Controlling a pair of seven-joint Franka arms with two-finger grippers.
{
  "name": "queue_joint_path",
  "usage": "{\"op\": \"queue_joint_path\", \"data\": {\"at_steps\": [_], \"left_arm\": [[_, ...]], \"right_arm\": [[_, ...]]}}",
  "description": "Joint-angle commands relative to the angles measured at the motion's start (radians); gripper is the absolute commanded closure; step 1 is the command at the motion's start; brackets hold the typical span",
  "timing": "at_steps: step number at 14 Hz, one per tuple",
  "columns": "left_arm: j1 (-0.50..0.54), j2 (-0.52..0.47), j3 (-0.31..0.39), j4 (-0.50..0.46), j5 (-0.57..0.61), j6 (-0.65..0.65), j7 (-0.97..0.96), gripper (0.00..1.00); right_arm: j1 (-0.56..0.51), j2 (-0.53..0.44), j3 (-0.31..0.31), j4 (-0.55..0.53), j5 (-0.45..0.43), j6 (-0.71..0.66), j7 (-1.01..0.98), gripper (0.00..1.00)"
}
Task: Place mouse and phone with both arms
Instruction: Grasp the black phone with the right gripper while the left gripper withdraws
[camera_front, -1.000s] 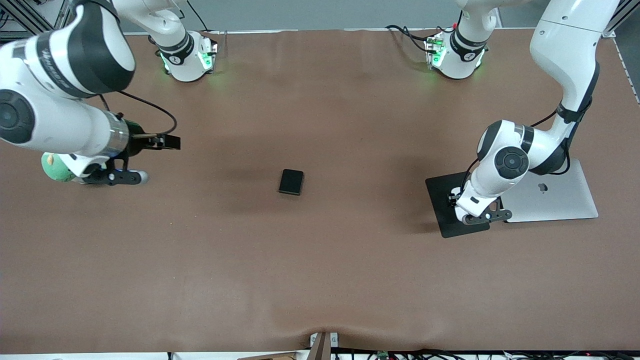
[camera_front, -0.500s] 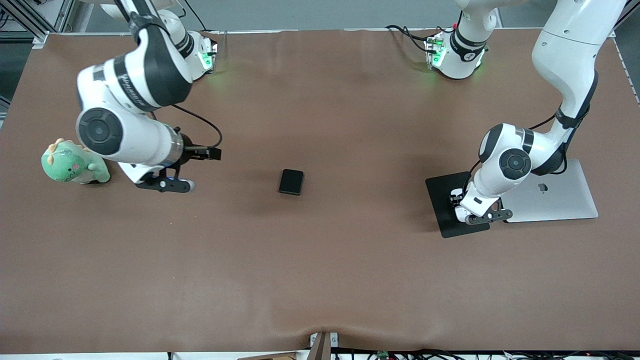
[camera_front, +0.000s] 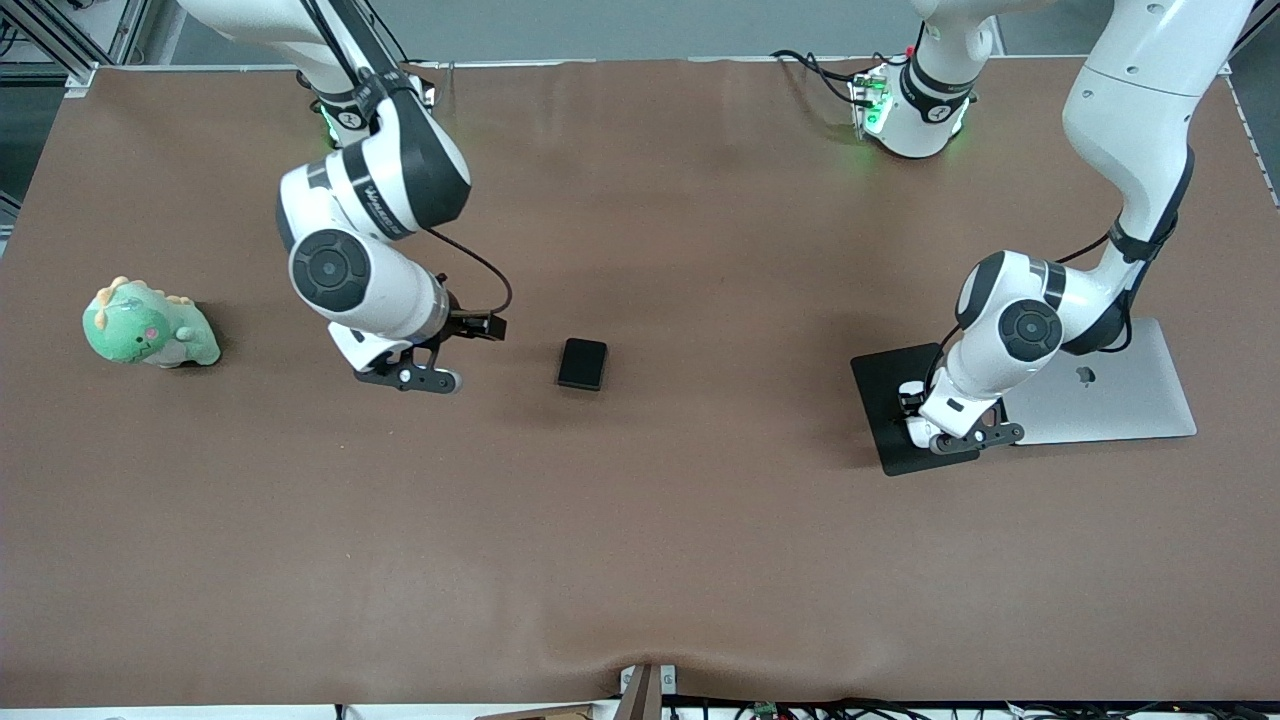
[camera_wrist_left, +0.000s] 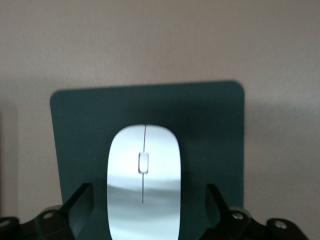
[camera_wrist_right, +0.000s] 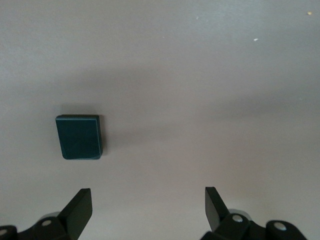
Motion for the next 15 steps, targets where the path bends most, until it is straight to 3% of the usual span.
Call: {"op": "queue_joint_path", "data": {"at_steps": [1,7,9,11,15], "left_arm": [[0.005,-0.056,-0.013,0.046,0.012,-0.044,-0.007,0.0],[0.012,-0.153,-0.064,0.472,-0.046,-0.605,0.021,0.0],[0.014,-0.199,-0.062,0.572,-0.116,-0.728,0.086,0.0],[0.02,-0.254,-0.052,0.614,-0.182,-0.805,0.174,0.0],[0.122,-0.365,-0.055,0.614,-0.36,-0.886,0.254,0.0]], "right_arm": [[0.023,0.035,-0.009,0.002,0.014,0.056,0.036,0.0],[0.067,0.134,-0.008,0.003,0.064,0.199,0.036,0.0],[0.083,0.163,-0.008,0.003,0.069,0.245,0.038,0.0],[0.103,0.199,-0.008,0.003,0.118,0.298,0.036,0.0],[0.127,0.246,-0.008,0.003,0.121,0.363,0.036,0.0]]}}
